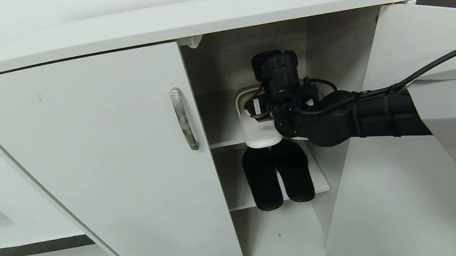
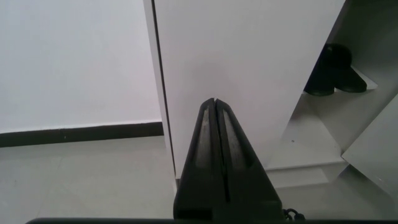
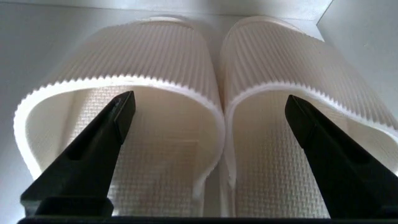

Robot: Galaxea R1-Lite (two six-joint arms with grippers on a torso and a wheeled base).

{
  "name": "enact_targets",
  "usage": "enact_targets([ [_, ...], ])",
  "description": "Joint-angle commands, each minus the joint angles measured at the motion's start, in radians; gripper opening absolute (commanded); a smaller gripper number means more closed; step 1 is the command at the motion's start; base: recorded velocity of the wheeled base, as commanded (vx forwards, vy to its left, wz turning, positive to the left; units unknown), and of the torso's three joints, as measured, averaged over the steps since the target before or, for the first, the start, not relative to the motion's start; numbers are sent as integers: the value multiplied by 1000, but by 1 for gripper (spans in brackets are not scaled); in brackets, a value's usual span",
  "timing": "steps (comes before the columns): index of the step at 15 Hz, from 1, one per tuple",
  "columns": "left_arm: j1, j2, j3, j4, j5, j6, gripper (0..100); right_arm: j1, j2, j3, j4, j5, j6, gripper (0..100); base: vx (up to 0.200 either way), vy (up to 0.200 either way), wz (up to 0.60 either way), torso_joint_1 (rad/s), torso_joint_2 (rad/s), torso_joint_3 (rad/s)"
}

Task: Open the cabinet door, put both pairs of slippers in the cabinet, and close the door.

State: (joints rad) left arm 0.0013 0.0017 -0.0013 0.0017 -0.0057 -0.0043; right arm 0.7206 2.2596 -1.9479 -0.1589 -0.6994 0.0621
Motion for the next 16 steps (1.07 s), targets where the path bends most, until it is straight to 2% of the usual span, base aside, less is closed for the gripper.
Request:
enact_targets([
  [1,0,0,0,0,1,0,0,5,-18,14,-1,0,-1,100,0,0,0,0,0,0],
  [6,0,0,0,0,1,0,0,17,-61,79,-5,-2,1,100,0,0,0,0,0,0],
  [14,0,0,0,0,0,1,0,51,-198,262,-36,-2,30,100,0,0,0,0,0,0],
  [16,0,0,0,0,0,1,0,85,-262,368,-56,-2,44,100,0,0,0,0,0,0],
])
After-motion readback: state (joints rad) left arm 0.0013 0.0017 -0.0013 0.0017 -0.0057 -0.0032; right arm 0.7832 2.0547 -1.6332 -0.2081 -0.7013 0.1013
